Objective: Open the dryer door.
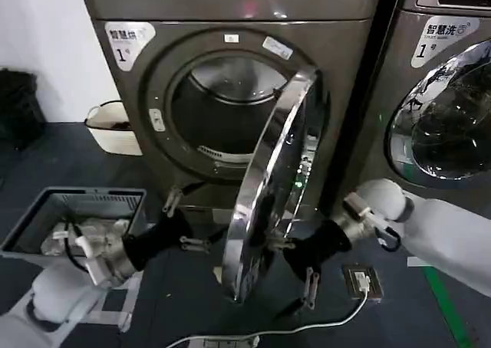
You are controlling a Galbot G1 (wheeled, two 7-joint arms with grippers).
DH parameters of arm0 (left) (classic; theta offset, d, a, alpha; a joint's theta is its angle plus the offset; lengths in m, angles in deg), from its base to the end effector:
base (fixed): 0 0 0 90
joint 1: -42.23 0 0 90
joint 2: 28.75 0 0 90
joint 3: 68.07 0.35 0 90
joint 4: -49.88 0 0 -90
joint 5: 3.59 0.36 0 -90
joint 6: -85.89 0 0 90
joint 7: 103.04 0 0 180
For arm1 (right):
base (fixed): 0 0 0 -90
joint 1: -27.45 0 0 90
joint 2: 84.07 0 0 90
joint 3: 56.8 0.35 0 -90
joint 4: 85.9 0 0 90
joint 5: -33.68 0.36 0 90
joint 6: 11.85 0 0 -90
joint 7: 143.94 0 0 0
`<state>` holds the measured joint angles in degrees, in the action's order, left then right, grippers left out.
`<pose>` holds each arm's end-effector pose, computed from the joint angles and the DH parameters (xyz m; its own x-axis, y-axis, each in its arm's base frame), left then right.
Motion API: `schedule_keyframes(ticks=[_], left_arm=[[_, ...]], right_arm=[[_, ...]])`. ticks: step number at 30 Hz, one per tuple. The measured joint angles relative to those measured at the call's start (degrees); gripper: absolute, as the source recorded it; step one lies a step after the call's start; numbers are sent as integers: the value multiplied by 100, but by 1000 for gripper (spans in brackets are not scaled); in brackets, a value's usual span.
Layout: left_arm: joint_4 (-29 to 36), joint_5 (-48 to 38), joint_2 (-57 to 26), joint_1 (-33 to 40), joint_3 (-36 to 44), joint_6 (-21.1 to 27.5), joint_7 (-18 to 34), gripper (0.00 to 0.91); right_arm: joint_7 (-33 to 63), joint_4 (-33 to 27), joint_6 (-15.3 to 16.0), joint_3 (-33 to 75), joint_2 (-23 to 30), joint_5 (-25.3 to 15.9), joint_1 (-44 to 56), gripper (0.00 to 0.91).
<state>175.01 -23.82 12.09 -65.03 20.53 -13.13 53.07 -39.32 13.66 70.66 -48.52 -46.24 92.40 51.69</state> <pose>0.2550 0.1128 -0.1713 -0.6354 0.7697 -0.0617 0.6367 0.5674 0.5221 0.4363 -0.0138 -0.1404 0.5499 -0.7968 0.2503 -0.8154 -0.5771 -0.0454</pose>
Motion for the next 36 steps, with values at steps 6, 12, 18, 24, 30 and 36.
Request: schedule_keyframes(ticks=[6, 12, 18, 24, 30, 36], left_arm=[[72, 144, -75, 140, 288, -78, 0, 907], [133, 282, -102, 326, 697, -135, 0, 907], [151, 408, -41, 616, 1162, -123, 0, 907], [128, 460, -36, 996, 1674, -118, 5, 907], [-27, 513, 133, 1576, 2387, -64, 26, 907], [-235, 550, 471, 2269, 3144, 11, 58, 907]], right_arm=[[253, -5, -409, 374, -600, -201, 285, 907], [61, -138, -719, 1892, -1600, -433, 1655, 907], [84, -435, -1291, 3386, -2514, -555, 3097, 907], [472, -1339, -1718, 3800, -3010, -410, 3538, 907], [515, -2687, -2308, 3961, -3293, -360, 3685, 907], [274, -4536, -2774, 4155, -3286, -451, 3635, 907]])
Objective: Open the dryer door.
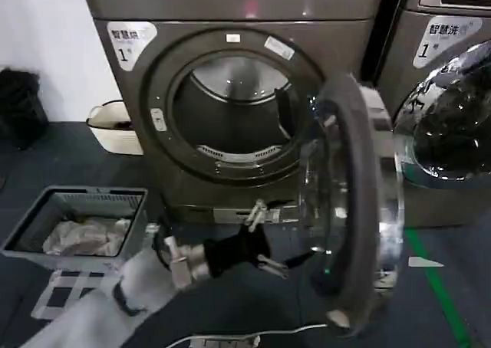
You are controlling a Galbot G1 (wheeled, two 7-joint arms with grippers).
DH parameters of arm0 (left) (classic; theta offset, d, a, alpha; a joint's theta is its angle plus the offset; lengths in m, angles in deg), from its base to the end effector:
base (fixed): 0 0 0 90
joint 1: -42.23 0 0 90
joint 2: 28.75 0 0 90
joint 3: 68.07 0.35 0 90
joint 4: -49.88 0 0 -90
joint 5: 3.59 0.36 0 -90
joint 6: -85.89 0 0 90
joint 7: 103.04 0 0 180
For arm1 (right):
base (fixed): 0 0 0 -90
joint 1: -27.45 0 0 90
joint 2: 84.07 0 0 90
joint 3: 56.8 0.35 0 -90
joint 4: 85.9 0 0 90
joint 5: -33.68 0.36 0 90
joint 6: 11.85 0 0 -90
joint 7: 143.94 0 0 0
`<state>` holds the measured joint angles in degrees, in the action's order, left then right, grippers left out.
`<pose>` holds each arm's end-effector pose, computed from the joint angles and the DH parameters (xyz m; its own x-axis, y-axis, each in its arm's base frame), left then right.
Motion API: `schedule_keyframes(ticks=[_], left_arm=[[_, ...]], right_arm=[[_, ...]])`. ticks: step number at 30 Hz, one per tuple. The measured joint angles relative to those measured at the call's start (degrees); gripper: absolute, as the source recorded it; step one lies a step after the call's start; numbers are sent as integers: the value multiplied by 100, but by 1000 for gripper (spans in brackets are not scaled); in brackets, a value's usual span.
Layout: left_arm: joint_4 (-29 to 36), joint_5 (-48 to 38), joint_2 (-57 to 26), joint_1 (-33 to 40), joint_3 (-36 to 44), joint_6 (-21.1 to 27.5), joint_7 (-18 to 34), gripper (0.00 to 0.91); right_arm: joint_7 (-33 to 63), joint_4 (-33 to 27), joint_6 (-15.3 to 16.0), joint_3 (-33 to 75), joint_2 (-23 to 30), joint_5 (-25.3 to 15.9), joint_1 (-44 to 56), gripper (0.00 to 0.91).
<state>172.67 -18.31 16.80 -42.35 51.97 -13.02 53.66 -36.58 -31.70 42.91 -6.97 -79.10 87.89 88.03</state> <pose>0.2813 0.0004 -0.1911 -0.3678 0.9249 -0.0966 0.7727 0.3618 0.5216 0.3104 -0.5422 -0.0961 -0.5933 -0.6323 0.4982 -0.7997 0.3928 -0.4540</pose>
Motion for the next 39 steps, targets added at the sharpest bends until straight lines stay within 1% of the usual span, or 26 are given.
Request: schedule_keyframes(ticks=[4, 8, 11, 13, 15, 18, 20, 26, 29, 33, 36, 38, 39], left_arm=[[-135, 29, 250, 350, 373, 5, 2, 907], [-276, 41, 461, 604, 651, -3, 3, 907], [-340, 29, 582, 719, 771, -3, 4, 907], [-375, 26, 644, 757, 830, -12, 4, 907], [-389, 22, 696, 790, 878, -29, 3, 907], [-449, 18, 788, 880, 970, -32, 5, 907], [-501, 21, 847, 946, 1029, -30, 16, 907], [-690, 26, 1081, 1140, 1213, -7, 44, 907], [-785, 26, 1216, 1246, 1291, 28, 57, 907], [-914, 42, 1379, 1347, 1398, 56, 67, 907], [-996, 80, 1474, 1403, 1495, 62, 67, 907], [-1040, 106, 1534, 1428, 1549, 68, 67, 907], [-1069, 120, 1558, 1446, 1571, 70, 68, 907]], right_arm=[[-11, -1323, -89, 339, 44, -73, 12, 907], [-114, -2544, -115, 1044, 160, -299, 59, 907], [-223, -3363, -104, 1710, 243, -599, 53, 907], [-192, -3909, 7, 2205, 267, -818, 39, 907], [-145, -4348, 63, 2654, 280, -923, 44, 907], [-283, -4971, -92, 3418, 324, -1223, 45, 907], [-508, -5333, -253, 3922, 323, -1416, 48, 907], [-765, -6235, -390, 5362, 151, -1794, 0, 907], [-768, -6577, -556, 5926, 58, -1859, -62, 907], [-780, -6949, -682, 6485, -57, -1944, -145, 907], [-717, -7176, -926, 6769, -86, -2040, -176, 907], [-631, -7313, -1198, 6919, -74, -2071, -175, 907], [-563, -7378, -1198, 6966, -54, -2081, -163, 907]])
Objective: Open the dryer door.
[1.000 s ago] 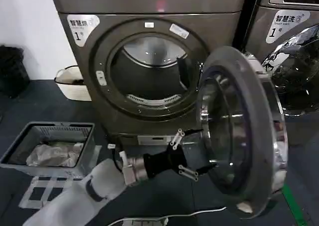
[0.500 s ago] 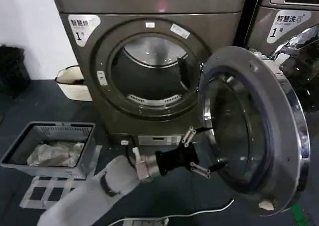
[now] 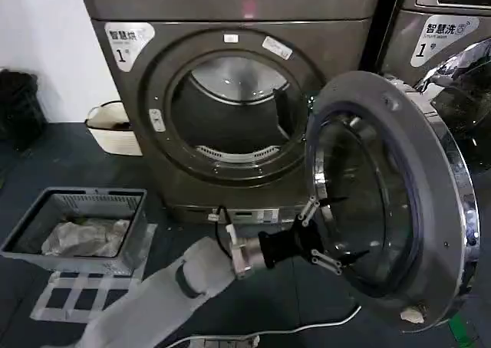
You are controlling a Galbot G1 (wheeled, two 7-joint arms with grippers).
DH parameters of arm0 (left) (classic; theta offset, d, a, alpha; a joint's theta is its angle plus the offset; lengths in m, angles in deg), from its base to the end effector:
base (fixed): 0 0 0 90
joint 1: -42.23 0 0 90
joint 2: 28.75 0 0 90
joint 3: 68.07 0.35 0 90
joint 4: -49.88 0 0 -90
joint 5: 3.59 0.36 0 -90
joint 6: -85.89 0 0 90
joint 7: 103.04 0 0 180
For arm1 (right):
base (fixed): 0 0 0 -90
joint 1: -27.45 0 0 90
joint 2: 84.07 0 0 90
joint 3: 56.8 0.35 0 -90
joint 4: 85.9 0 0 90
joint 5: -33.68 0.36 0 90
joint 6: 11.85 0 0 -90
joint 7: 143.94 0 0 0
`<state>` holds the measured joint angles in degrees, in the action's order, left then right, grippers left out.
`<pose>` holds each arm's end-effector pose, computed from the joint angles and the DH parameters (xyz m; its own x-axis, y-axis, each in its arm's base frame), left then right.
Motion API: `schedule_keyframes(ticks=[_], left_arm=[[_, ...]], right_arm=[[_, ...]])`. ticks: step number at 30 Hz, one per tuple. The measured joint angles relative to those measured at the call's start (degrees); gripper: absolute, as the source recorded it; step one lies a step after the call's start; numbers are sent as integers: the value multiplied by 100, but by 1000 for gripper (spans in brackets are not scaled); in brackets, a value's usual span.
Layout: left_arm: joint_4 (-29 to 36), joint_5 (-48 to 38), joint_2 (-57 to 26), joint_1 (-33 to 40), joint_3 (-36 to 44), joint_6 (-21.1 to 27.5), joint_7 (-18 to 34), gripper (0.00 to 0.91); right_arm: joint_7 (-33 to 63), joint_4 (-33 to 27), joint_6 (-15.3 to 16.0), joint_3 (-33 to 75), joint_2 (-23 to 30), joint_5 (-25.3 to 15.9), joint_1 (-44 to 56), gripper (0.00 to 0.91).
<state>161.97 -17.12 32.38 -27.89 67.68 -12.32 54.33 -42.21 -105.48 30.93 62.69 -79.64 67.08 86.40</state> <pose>0.3220 -0.1056 -0.2061 -0.2371 0.9528 -0.1898 0.8314 0.3001 0.4676 -0.0320 -0.6825 -0.1505 -0.9384 0.3240 -0.1200 0.3433 0.8348 -0.4305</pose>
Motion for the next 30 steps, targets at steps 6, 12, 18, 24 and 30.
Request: schedule_keyframes(ticks=[6, 12, 18, 24, 30], left_arm=[[-121, 9, 134, 82, 113, 32, 10, 907], [-175, 4, 157, 133, 184, 57, 11, 907], [-204, -10, 138, 176, 229, 65, 12, 907], [-261, -28, 106, 212, 259, 56, 12, 907], [-438, 10, 274, 307, 379, 43, 20, 907]], right_arm=[[-5, -108, 1, 168, 201, 0, 210, 907], [267, 154, 2, 416, 494, 205, 792, 907], [1803, 2114, 500, 1844, 1878, 1054, 2968, 907], [2307, 4142, 984, 2554, 2481, 1703, 5277, 907], [2617, 5129, 1078, 2938, 2875, 1681, 6738, 907]])
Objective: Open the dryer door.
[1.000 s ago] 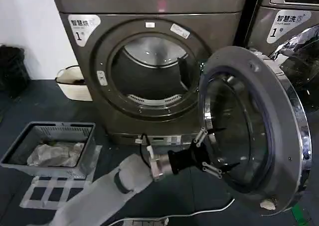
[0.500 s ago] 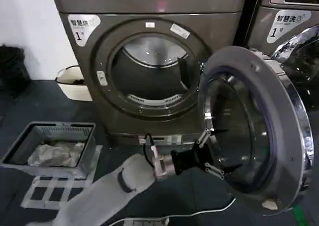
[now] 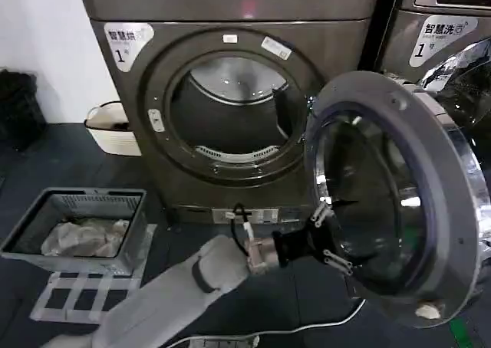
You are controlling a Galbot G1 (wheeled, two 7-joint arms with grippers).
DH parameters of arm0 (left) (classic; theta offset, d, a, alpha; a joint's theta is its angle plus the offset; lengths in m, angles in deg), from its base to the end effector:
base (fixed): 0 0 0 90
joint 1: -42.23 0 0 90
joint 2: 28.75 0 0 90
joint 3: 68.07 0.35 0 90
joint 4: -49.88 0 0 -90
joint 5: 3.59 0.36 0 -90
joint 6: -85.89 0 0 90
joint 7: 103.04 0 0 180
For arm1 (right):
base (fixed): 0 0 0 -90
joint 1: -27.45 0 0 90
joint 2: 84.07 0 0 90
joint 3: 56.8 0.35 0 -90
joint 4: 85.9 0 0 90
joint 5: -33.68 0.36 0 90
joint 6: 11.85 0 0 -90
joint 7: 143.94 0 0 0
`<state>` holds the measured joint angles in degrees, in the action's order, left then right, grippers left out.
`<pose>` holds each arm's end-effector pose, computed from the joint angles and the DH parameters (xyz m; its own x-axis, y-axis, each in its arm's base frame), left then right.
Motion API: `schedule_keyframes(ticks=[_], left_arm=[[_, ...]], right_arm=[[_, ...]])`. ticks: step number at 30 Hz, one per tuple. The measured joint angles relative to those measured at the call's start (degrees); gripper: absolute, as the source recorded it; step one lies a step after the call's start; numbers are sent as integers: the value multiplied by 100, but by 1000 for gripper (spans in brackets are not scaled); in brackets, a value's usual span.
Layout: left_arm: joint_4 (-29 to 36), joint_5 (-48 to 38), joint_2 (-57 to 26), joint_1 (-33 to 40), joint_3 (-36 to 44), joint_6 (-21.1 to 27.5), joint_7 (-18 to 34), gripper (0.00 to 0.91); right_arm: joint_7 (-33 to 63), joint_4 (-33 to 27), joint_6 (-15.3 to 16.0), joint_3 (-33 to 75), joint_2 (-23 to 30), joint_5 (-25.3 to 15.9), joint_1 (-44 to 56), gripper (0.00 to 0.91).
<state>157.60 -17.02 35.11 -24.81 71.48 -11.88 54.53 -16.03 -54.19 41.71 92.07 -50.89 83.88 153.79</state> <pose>0.3339 -0.1283 -0.2178 -0.2194 0.9625 -0.1594 0.8500 0.2688 0.4530 -0.0537 -0.6379 -0.2381 -0.9234 0.3753 -0.0807 0.3733 0.8285 -0.4175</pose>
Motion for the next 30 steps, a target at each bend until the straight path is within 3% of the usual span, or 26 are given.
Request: schedule_keyframes(ticks=[16, 30], left_arm=[[-653, 28, 612, 453, 431, -34, 55, 907], [-1539, 639, 1391, 989, 533, -313, 493, 907]], right_arm=[[70, 577, 39, 615, 657, -41, 971, 907], [75, 994, 76, 941, 1051, -22, 1385, 907]])
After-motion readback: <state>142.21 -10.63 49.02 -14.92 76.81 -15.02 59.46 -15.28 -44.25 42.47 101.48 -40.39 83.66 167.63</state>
